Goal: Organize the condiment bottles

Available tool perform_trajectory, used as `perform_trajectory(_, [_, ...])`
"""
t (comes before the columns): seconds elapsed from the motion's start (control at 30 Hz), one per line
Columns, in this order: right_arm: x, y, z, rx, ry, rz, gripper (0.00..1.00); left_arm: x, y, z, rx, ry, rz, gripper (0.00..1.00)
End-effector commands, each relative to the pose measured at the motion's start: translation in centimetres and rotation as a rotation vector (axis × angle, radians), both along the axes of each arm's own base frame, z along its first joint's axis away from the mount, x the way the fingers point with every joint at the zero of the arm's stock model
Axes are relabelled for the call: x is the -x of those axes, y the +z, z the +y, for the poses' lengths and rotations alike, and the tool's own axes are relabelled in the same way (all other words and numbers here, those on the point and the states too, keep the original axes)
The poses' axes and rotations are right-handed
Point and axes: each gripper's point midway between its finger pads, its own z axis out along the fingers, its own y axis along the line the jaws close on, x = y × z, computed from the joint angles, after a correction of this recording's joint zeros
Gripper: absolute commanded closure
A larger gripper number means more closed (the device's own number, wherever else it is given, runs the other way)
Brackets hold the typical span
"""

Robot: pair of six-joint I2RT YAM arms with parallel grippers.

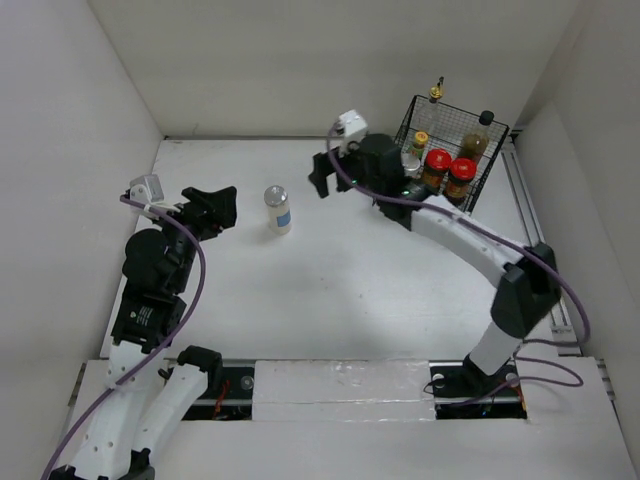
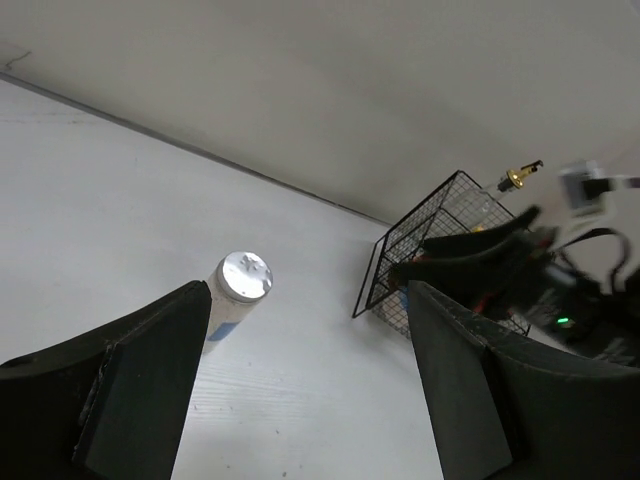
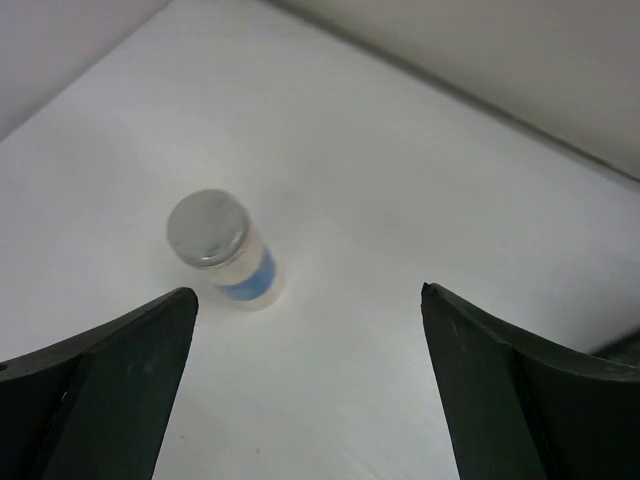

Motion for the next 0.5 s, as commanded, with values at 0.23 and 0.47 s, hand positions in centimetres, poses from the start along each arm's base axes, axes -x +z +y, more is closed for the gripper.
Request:
perform_trajectory(0.23, [2.1,-11.4,13.5,0.135,0.375,0.079,0.00,0.2,1.3,0.5,-0.001,0.026,-0.042,0.25])
perform_trajectory(0.47, [-1.0,-13.3,16.0,0.139,0.348,0.068,0.00,-0.2,1.0,-0.1,-0.005,-0.005,-0.033,0.25])
